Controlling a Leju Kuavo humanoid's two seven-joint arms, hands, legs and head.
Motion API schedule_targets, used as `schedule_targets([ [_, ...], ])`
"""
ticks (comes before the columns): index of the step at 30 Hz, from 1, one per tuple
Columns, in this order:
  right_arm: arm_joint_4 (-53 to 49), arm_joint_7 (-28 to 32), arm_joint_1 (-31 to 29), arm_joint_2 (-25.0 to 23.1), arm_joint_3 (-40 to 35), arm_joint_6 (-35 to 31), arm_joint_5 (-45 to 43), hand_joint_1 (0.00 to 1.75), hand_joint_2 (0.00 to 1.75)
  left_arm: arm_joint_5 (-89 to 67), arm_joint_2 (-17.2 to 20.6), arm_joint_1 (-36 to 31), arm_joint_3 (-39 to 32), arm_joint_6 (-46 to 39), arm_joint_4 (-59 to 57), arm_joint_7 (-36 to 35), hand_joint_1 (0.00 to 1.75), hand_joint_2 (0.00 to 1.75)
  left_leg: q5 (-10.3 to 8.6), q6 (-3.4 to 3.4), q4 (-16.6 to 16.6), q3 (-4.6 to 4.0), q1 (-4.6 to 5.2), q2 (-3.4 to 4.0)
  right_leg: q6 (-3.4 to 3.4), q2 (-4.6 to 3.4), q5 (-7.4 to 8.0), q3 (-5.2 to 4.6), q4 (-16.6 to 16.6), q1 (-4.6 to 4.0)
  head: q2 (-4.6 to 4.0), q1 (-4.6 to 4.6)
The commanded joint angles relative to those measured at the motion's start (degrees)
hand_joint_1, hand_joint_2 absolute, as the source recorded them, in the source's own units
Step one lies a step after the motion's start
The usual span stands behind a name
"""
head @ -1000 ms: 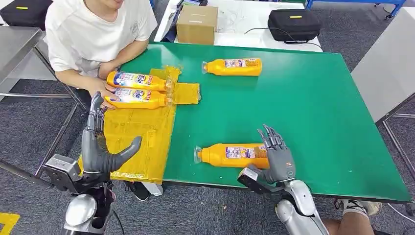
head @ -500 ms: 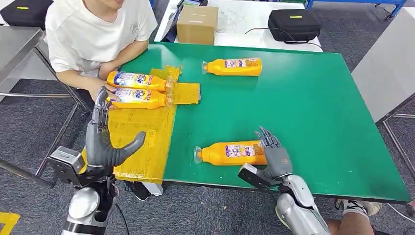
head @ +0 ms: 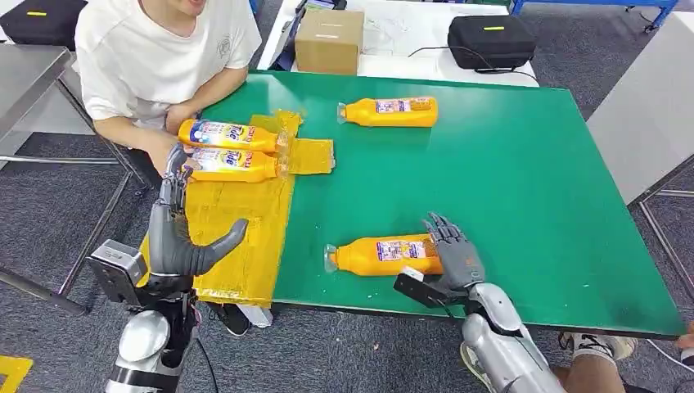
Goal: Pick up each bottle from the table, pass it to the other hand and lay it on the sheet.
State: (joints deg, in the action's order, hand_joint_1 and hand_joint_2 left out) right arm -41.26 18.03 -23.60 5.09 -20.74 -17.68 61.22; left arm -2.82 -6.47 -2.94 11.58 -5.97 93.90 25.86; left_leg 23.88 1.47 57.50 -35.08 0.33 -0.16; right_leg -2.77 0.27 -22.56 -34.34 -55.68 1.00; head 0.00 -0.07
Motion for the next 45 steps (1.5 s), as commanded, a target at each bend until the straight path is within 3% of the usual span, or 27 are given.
schedule_targets([
  [1,16.3,-3.2,-10.3,-0.6,-9.4,8.3,1.8,0.00,1.75,2.9,0.2,-1.6,-0.9,2.2,-5.8,-1.9,0.00,1.75,0.05,-0.09,0.0,0.26,-0.05,0.14,0.11,-0.13,0.00,0.22,0.0,-0.05,0.00,0.00],
  [6,20.3,-4.3,-15.4,-0.5,-13.5,14.8,2.3,0.07,1.75,3.7,0.3,-2.2,-1.3,2.6,-7.4,-2.3,0.00,1.75,0.00,-0.11,0.0,0.38,-0.05,0.23,0.21,-0.18,0.15,0.25,0.0,-0.06,0.00,0.00],
  [7,20.7,-4.4,-16.0,-0.4,-14.4,15.7,2.6,1.57,1.75,3.7,0.2,-2.1,-1.4,2.6,-7.6,-2.3,0.00,1.75,-0.03,-0.09,0.0,0.40,-0.04,0.24,0.21,-0.14,0.20,0.25,0.0,-0.05,0.00,0.00],
  [9,21.1,-3.9,-17.0,-0.1,-15.5,16.8,2.9,1.75,1.75,3.7,0.3,-2.3,-1.3,2.6,-7.9,-2.1,0.00,1.75,-0.08,-0.10,0.0,0.43,-0.05,0.26,0.20,-0.21,0.25,0.25,0.0,-0.06,0.00,0.00],
  [15,22.2,-1.2,-18.4,-0.3,-17.7,20.0,0.7,1.75,1.75,4.0,0.4,-4.0,-1.0,2.6,-10.2,-1.4,0.00,1.75,-0.24,-0.14,-0.1,0.44,-0.06,0.12,0.21,-0.07,0.32,0.29,0.1,-0.07,0.00,0.00],
  [26,22.1,0.1,-18.3,-0.2,-18.2,20.1,0.1,1.75,1.75,4.1,0.6,-4.0,-1.0,2.6,-10.1,-1.2,0.00,1.75,-0.26,-0.09,0.0,0.41,-0.06,0.14,0.17,-0.09,0.32,0.33,0.1,-0.06,0.00,-0.02],
  [32,20.0,3.1,-12.7,-0.4,-14.7,16.2,-5.8,1.75,1.75,4.3,0.6,-1.5,-0.7,2.6,-8.4,-0.7,0.00,1.75,-0.25,-0.11,-0.1,0.47,-0.11,0.07,0.19,-0.02,0.30,0.44,0.2,-0.12,0.00,-0.02],
  [44,19.8,3.1,-13.0,-0.2,-14.9,16.2,-5.7,1.75,1.75,4.3,0.6,-1.4,-0.7,2.6,-8.0,-0.7,0.00,1.75,-0.19,-0.18,-0.1,0.50,-0.13,0.10,0.20,-0.05,0.30,0.39,0.1,-0.14,0.00,0.00],
  [45,18.0,6.6,-10.1,-1.0,-10.3,17.0,-12.0,1.75,1.75,3.9,0.6,-0.4,-0.3,2.9,-7.5,-0.8,0.00,1.75,-0.19,-0.21,-0.1,0.52,-0.15,0.08,0.24,-0.04,0.29,0.41,0.2,-0.16,0.00,0.00],
])
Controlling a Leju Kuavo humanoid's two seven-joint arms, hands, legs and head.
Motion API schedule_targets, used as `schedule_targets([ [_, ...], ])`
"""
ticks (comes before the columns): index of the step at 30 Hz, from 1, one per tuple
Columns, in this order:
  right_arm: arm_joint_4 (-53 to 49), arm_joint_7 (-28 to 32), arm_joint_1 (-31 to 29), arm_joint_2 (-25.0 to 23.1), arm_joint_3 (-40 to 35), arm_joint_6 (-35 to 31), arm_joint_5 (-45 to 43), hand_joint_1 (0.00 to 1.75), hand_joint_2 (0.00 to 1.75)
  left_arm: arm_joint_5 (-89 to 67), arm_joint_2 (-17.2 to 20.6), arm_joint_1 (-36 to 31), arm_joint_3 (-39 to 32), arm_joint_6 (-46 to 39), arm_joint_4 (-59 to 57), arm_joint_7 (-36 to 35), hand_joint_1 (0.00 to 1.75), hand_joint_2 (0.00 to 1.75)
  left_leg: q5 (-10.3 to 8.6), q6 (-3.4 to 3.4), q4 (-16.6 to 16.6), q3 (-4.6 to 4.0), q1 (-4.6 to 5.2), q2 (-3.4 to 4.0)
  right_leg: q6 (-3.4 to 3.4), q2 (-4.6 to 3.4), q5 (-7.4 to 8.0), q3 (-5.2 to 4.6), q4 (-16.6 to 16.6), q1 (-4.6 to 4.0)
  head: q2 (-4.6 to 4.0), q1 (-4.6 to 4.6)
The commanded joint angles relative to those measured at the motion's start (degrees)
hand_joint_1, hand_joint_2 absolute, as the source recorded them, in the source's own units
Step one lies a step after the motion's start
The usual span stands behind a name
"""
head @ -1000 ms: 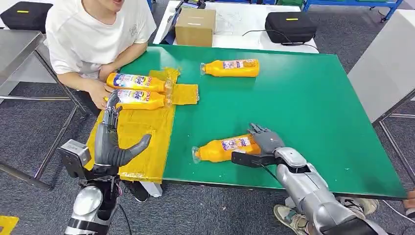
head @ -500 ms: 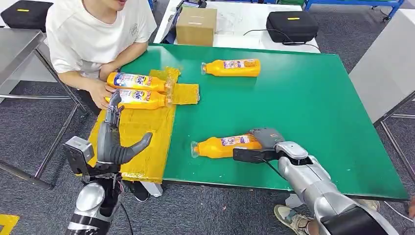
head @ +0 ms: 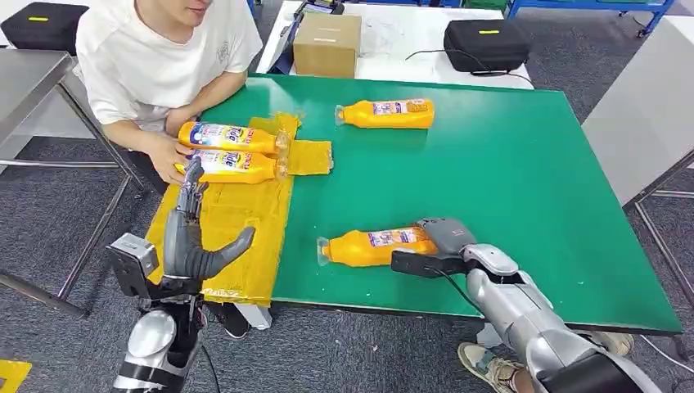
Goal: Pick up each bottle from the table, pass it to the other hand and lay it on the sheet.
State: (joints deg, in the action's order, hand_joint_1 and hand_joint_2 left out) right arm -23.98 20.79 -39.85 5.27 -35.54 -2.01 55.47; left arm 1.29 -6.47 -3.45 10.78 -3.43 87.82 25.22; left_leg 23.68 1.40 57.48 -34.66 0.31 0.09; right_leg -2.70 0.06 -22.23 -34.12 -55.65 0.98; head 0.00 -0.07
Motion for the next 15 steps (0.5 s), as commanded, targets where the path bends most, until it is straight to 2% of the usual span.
schedule_targets([
  [1,-0.4,4.7,8.3,-1.4,5.6,0.3,-7.9,1.75,1.75,-0.3,0.5,0.8,0.7,0.5,-1.4,-0.2,0.00,1.75,0.03,-0.08,-0.1,0.19,-0.09,-0.12,0.09,0.12,-0.05,0.27,0.1,-0.10,0.00,0.00],
  [3,-4.1,7.0,13.2,-2.1,7.7,-6.4,-10.0,1.75,1.75,-0.4,-0.1,2.2,0.8,0.7,-1.5,-0.3,0.00,1.75,0.02,-0.14,-0.2,0.35,-0.17,-0.26,0.16,0.25,-0.07,0.48,0.3,-0.18,0.00,0.00],
  [4,-6.2,8.5,15.2,-2.9,9.6,-7.5,-12.5,1.75,1.75,-0.4,-0.1,3.0,0.8,1.0,-1.3,-0.3,0.00,1.75,0.05,-0.16,-0.2,0.35,-0.19,-0.26,0.18,0.25,-0.09,0.50,0.3,-0.19,0.00,-0.04],
  [6,-14.6,12.2,20.6,-6.4,16.7,-2.9,-23.4,1.75,1.75,-0.6,0.2,5.1,0.3,2.8,-1.0,0.0,0.00,1.75,0.10,-0.16,-0.2,0.43,-0.21,-0.17,0.18,0.16,-0.11,0.56,0.3,-0.21,0.00,-0.02],
  [7,-19.3,12.4,22.8,-7.3,18.1,-2.4,-25.8,1.75,1.75,0.7,0.0,5.9,-0.1,5.3,-0.9,1.2,0.00,1.75,0.12,-0.13,-0.1,0.37,-0.14,-0.04,0.12,0.03,-0.10,0.44,0.2,-0.14,0.00,-0.02],
  [9,-27.1,12.6,25.9,-8.0,19.5,-5.0,-28.4,1.75,1.75,11.4,-1.3,7.2,-1.3,15.4,-1.2,0.0,0.00,1.75,0.24,-0.23,-0.2,0.39,-0.20,0.03,0.17,-0.04,-0.18,0.44,0.2,-0.20,0.00,0.00],
  [11,-32.1,14.2,28.1,-9.7,23.4,-1.4,-35.8,1.75,1.75,12.7,-2.7,8.3,-1.4,15.9,-0.2,2.1,0.00,1.75,0.27,-0.22,0.0,0.21,-0.16,0.05,0.16,-0.07,-0.21,0.22,0.0,-0.17,0.00,0.00],
  [12,-35.2,14.4,29.8,-10.7,25.0,0.5,-39.2,1.75,1.75,14.1,-3.6,8.9,-1.7,15.6,0.3,1.9,0.00,1.75,0.32,-0.26,0.0,0.15,-0.17,-0.05,0.19,0.03,-0.29,0.18,-0.1,-0.18,0.00,0.02],
  [13,-38.7,16.9,31.9,-13.5,28.7,3.8,-46.2,1.75,1.75,1.3,-4.9,9.2,-2.7,3.2,0.1,4.8,0.00,1.75,0.36,-0.27,0.1,0.03,-0.14,-0.07,0.18,0.05,-0.36,0.09,-0.1,-0.16,0.00,0.00],
  [14,-45.2,15.3,35.2,-15.2,28.8,3.8,-47.2,1.75,1.75,-2.5,-4.6,8.6,-3.0,-0.2,-2.5,4.6,0.00,1.75,0.28,-0.21,0.0,-0.11,-0.15,-0.06,0.10,0.02,-0.27,-0.03,-0.1,-0.16,0.00,0.02],
  [15,-46.9,15.0,36.0,-15.7,28.7,3.7,-47.9,1.75,1.75,-1.8,-4.6,8.3,-3.5,0.3,-3.8,3.6,0.00,1.75,0.28,-0.21,0.0,-0.21,-0.18,-0.11,0.11,0.04,-0.30,-0.08,-0.1,-0.18,0.00,-0.02],
])
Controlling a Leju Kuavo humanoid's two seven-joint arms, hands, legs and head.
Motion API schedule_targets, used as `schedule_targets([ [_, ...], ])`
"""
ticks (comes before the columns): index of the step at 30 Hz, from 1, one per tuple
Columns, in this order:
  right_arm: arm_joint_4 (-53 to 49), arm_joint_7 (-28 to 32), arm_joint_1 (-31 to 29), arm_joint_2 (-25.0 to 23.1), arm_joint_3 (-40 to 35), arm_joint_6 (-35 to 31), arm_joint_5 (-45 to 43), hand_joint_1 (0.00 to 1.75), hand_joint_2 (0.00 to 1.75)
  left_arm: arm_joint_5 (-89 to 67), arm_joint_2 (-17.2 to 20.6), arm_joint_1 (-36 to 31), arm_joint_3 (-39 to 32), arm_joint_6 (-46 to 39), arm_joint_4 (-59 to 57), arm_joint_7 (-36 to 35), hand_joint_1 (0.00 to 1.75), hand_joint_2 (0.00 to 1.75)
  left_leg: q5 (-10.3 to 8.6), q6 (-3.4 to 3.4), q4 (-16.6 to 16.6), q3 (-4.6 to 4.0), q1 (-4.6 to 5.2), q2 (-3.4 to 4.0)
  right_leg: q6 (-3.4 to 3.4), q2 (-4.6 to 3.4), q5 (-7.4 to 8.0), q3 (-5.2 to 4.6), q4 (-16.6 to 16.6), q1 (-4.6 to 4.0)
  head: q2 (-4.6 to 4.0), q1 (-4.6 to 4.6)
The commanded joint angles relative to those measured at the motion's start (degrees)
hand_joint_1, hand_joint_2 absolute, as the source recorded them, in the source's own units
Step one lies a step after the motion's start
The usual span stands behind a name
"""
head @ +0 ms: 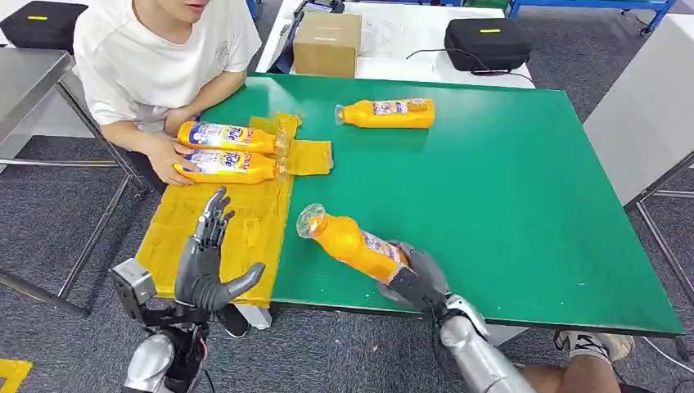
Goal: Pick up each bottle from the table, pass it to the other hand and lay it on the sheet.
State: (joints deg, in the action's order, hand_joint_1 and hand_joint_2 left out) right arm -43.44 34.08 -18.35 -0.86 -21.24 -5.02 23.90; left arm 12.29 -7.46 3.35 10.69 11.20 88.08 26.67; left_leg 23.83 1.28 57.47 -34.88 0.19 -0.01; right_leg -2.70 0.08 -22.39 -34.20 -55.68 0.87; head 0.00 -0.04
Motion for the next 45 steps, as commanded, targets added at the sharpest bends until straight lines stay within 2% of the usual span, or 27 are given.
schedule_targets([
  [1,-29.4,1.4,15.2,-10.1,14.2,6.3,-17.2,1.75,1.75,-10.2,-3.7,1.0,-4.5,-11.9,-6.6,0.4,0.00,1.75,0.10,-0.07,0.1,-0.04,-0.08,-0.14,0.14,0.09,-0.21,0.01,-0.1,-0.08,0.00,-0.02],
  [5,-28.1,2.3,13.1,-9.9,14.0,6.1,-18.9,1.75,1.75,-9.8,-2.5,2.1,-2.7,-3.9,-9.3,2.1,0.00,1.75,0.06,-0.05,-0.1,-0.11,-0.03,-0.14,0.11,0.03,-0.14,-0.10,0.0,-0.02,0.00,0.00],
  [9,-25.6,2.9,11.0,-10.2,14.2,6.9,-19.5,1.75,1.75,-14.2,-1.1,3.3,1.8,-0.7,-8.8,4.3,0.00,1.75,-0.02,0.01,-0.1,-0.33,0.02,-0.10,0.05,-0.01,-0.06,-0.34,0.0,0.03,0.00,-0.02],
  [11,-23.8,2.4,9.7,-10.2,13.1,9.0,-19.8,1.75,1.75,-17.5,-0.8,3.1,3.5,-2.3,-9.0,4.5,0.00,1.75,0.04,-0.03,0.0,-0.23,0.04,-0.12,0.09,0.01,-0.11,-0.24,0.0,0.06,0.00,-0.02],
  [15,-20.2,1.5,8.3,-9.5,6.3,11.8,-14.8,1.75,1.75,-19.0,-1.7,0.7,5.0,-4.6,-10.5,1.7,0.00,1.75,0.01,-0.02,0.0,-0.30,0.04,-0.08,0.07,-0.02,-0.06,-0.30,0.0,0.06,0.00,-0.02],
  [21,-14.6,2.7,5.1,-11.2,-2.3,8.5,-6.4,1.75,1.75,-13.6,-2.0,-0.1,7.8,0.9,-9.9,0.7,0.00,1.75,-0.01,-0.01,-0.1,-0.33,0.04,-0.05,0.06,-0.06,-0.03,-0.36,0.0,0.06,0.00,-0.02],
  [24,-14.3,2.7,5.2,-11.9,-2.7,7.9,-6.2,1.75,1.75,-13.5,-2.1,-0.3,8.0,0.9,-9.7,0.6,0.00,1.75,-0.01,-0.01,0.0,-0.33,0.00,-0.06,0.06,-0.05,-0.04,-0.35,0.0,0.02,0.00,-0.02],
  [30,-7.2,4.1,3.5,-13.9,-10.6,7.4,-3.2,1.75,1.75,-11.8,-3.6,-3.1,8.3,0.0,-8.8,0.3,0.00,1.75,0.02,-0.03,0.0,-0.33,-0.03,-0.02,0.09,-0.07,-0.06,-0.32,0.0,0.00,0.00,-0.04],
  [35,-5.5,4.7,3.9,-13.2,-11.9,6.2,-2.9,1.75,1.75,-8.9,-4.6,-4.0,7.8,-1.4,-8.0,-0.7,0.00,1.75,0.01,-0.04,0.0,-0.28,-0.03,-0.16,0.11,0.07,-0.10,-0.27,0.0,0.00,0.00,-0.04],
  [37,-4.2,5.1,4.3,-13.1,-11.6,6.7,-4.1,1.75,1.75,-5.2,-3.7,-4.1,9.1,0.6,-6.5,-2.0,0.00,1.75,0.06,-0.05,0.0,-0.25,-0.05,-0.21,0.12,0.11,-0.15,-0.20,0.0,-0.02,0.00,-0.04],
  [38,-2.9,5.7,4.6,-13.4,-9.9,11.0,-8.0,1.75,1.75,-8.8,-3.0,-3.7,10.4,-1.7,-4.2,0.8,0.00,1.75,0.03,-0.03,0.0,-0.26,-0.03,-0.16,0.10,0.07,-0.12,-0.23,0.0,0.00,0.00,-0.02],
  [39,-2.1,5.6,4.5,-13.2,-8.9,12.3,-9.7,1.75,1.75,-9.2,-2.6,-3.4,11.6,-1.5,-3.0,0.9,0.00,1.75,0.01,-0.02,0.0,-0.32,-0.03,-0.15,0.08,0.05,-0.09,-0.30,0.0,-0.01,0.00,-0.04],
  [41,1.1,4.5,3.3,-12.0,-8.6,9.5,-7.8,1.75,1.75,-7.6,-2.2,-2.8,13.3,-0.3,-1.0,-0.8,0.00,1.75,0.04,-0.03,0.0,-0.25,-0.03,-0.23,0.11,0.15,-0.14,-0.24,0.0,-0.01,0.00,-0.04],
  [45,4.0,5.1,1.9,-11.7,-8.4,9.5,-6.0,1.75,1.75,-4.1,-1.5,-3.6,14.5,0.9,-1.8,-2.0,0.00,1.75,-0.05,0.01,-0.1,-0.42,0.02,-0.20,0.04,0.12,-0.05,-0.41,0.0,0.05,0.00,-0.04],
])
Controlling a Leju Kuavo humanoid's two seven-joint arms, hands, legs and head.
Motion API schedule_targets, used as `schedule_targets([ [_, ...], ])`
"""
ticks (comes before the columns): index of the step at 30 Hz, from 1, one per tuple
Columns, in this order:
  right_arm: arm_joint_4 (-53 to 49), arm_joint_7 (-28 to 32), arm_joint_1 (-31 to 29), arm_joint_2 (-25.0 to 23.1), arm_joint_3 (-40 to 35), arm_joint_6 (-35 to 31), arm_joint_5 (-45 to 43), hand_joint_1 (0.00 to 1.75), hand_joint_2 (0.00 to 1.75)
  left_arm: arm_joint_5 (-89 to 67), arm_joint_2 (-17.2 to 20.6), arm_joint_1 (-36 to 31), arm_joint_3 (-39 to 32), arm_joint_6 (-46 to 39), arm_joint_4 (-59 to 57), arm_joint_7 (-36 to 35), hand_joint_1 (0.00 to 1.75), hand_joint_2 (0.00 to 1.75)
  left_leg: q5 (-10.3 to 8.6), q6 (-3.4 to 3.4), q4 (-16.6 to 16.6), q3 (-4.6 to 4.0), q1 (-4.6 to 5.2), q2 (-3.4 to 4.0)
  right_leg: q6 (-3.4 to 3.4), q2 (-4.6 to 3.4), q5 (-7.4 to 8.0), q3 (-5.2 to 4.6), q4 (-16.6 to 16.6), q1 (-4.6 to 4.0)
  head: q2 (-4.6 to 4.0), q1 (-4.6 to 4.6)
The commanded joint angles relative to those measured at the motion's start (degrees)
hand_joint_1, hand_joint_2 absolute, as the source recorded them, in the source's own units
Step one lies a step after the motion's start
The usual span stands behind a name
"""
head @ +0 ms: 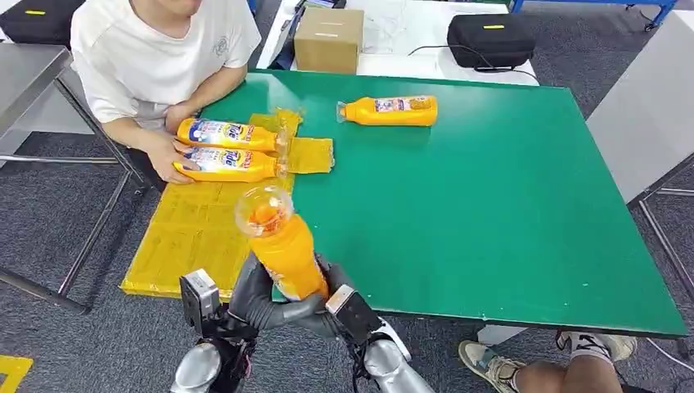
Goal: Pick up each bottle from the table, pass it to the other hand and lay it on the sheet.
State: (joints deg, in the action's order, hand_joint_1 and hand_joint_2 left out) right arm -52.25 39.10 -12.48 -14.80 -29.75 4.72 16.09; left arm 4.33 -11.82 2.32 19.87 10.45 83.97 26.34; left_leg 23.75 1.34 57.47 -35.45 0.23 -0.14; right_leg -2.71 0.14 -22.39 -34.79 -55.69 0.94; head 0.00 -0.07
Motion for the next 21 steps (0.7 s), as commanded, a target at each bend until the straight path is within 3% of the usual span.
schedule_targets([
  [1,12.7,0.2,-4.1,2.0,0.1,0.0,1.9,1.75,1.75,3.7,2.8,-3.3,5.1,1.3,1.4,-1.7,0.00,1.75,0.08,-0.08,-0.1,0.26,-0.03,-0.04,0.09,0.04,-0.09,0.29,0.1,-0.04,0.00,0.00],
  [4,12.1,-0.6,-4.4,1.6,-1.1,-0.9,3.4,1.75,1.75,5.3,2.5,-4.9,4.3,1.5,-2.6,-4.0,0.00,1.75,0.06,-0.08,0.0,0.17,-0.01,-0.05,0.09,0.03,-0.07,0.20,0.0,-0.02,0.00,0.00],
  [5,12.0,-1.0,-4.6,1.6,-1.4,-1.4,3.8,1.75,1.75,5.2,2.4,-5.4,4.2,1.2,-4.0,-4.8,0.58,1.75,0.03,-0.07,-0.1,0.13,-0.01,-0.05,0.08,0.03,-0.04,0.14,0.0,-0.02,0.00,0.00],
  [6,11.9,-1.1,-4.7,1.6,-1.6,-1.6,4.0,1.75,1.75,4.8,2.5,-5.6,4.2,0.7,-4.5,-5.3,1.66,1.75,0.08,-0.11,-0.1,0.25,-0.05,-0.05,0.13,0.03,-0.09,0.26,0.0,-0.06,0.00,0.00],
  [15,10.8,-2.4,-5.9,1.3,-2.8,-3.8,5.9,1.75,1.75,5.2,3.0,-6.4,4.9,0.4,-8.5,-10.1,1.75,1.75,0.07,-0.07,-0.1,0.21,-0.02,0.01,0.08,-0.02,-0.07,0.21,0.0,-0.03,0.00,0.00],
  [16,10.6,-2.5,-6.3,1.3,-2.9,-3.9,6.0,1.75,1.75,5.2,3.2,-6.2,5.0,0.5,-9.0,-10.3,1.52,1.75,0.05,-0.06,-0.1,0.13,0.01,0.02,0.06,-0.03,-0.04,0.12,0.0,0.00,0.00,0.00],
  [19,10.1,-2.7,-6.5,1.2,-3.0,-4.1,6.1,1.75,1.75,4.6,3.1,-6.3,5.2,0.1,-9.6,-10.2,1.47,1.75,0.06,-0.07,0.0,0.12,0.00,0.07,0.07,-0.08,-0.03,0.12,0.0,-0.01,0.00,-0.02],
  [21,9.1,-3.2,-6.8,1.5,-3.9,-5.2,7.2,1.75,1.75,4.3,2.9,-6.2,4.9,-0.7,-10.3,-11.2,1.71,1.75,0.08,-0.08,0.0,0.16,0.00,0.08,0.09,-0.09,-0.06,0.17,0.0,-0.01,0.00,-0.02],
])
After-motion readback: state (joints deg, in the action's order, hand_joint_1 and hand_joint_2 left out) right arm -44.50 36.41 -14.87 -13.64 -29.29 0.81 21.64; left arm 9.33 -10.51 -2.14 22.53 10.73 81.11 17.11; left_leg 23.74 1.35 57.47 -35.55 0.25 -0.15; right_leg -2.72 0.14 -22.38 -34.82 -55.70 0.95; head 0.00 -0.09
